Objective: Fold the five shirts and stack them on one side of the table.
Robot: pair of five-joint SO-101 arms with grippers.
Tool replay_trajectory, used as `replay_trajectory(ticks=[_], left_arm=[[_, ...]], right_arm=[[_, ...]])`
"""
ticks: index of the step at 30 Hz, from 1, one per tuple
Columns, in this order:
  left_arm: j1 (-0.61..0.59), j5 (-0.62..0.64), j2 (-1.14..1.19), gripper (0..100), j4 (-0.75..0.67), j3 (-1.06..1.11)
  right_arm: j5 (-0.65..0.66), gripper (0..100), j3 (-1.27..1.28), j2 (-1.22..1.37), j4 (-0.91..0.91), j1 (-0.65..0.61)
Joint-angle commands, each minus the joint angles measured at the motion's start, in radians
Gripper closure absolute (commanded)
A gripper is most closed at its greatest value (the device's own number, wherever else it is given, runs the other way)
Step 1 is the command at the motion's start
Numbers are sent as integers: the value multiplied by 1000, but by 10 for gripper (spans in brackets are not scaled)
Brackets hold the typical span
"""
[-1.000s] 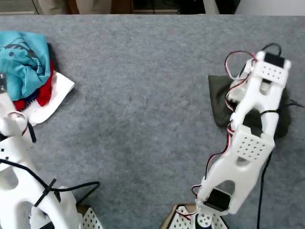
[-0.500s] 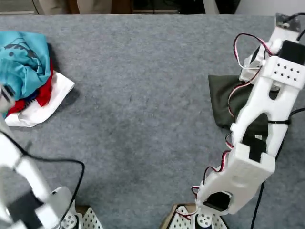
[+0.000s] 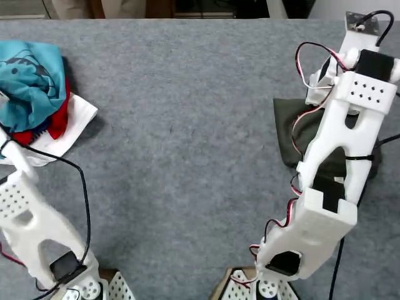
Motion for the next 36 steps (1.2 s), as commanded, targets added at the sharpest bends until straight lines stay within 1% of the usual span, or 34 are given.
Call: replay_trajectory(ticks=[1, 4, 10, 14, 18, 22, 25, 30, 33, 36], left_arm=[[17, 5, 107, 909, 104, -235], [51, 5, 168, 981, 230, -399], [149, 0, 177, 982, 471, -741], [222, 6, 76, 982, 482, -695], [313, 6, -74, 982, 482, -601], [453, 6, -275, 982, 483, -465], [597, 6, -453, 982, 483, -299], [881, 0, -714, 981, 482, -6], [1046, -2, -823, 981, 480, 130], [1192, -20, -883, 981, 480, 224]], right_arm=[[8, 993, -4, -62, 17, -13], [5, 993, -4, -64, 18, -10], [5, 993, -4, -71, 20, -15], [5, 993, -4, -71, 21, -7], [5, 993, -5, -73, 21, 25], [5, 993, -5, -73, 23, 61], [6, 993, -5, -73, 23, 90], [6, 993, -13, -73, 23, 136], [6, 993, -13, -74, 23, 150], [8, 993, -8, -111, 21, 145]])
